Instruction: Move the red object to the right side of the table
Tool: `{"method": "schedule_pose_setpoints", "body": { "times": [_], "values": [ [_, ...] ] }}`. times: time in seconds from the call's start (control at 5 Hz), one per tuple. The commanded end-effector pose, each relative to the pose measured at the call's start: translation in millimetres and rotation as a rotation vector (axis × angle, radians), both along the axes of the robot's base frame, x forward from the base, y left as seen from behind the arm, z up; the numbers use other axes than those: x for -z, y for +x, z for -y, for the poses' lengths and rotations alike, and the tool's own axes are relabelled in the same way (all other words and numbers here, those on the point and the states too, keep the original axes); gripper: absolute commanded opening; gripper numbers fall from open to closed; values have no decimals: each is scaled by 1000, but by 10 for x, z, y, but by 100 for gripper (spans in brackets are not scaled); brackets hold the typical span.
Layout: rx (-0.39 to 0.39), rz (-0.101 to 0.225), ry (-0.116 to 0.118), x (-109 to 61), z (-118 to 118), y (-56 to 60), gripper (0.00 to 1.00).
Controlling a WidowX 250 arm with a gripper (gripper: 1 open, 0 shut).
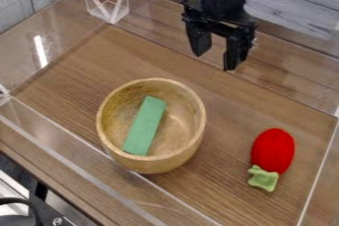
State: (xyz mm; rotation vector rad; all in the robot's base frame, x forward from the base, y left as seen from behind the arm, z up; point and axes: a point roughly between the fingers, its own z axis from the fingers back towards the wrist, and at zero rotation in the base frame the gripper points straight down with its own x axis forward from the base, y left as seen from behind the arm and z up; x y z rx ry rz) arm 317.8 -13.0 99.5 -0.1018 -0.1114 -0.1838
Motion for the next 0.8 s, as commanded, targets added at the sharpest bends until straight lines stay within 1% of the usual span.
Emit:
{"method": "schedule_pose_setpoints", "body": {
  "times": [0.0, 0.2, 0.6],
  "values": [
    [52, 40, 3, -110, 10, 76, 100],
    [92, 35, 0, -100, 34, 73, 100],
    [89, 31, -3, -117, -62, -80, 100]
  ]
}}
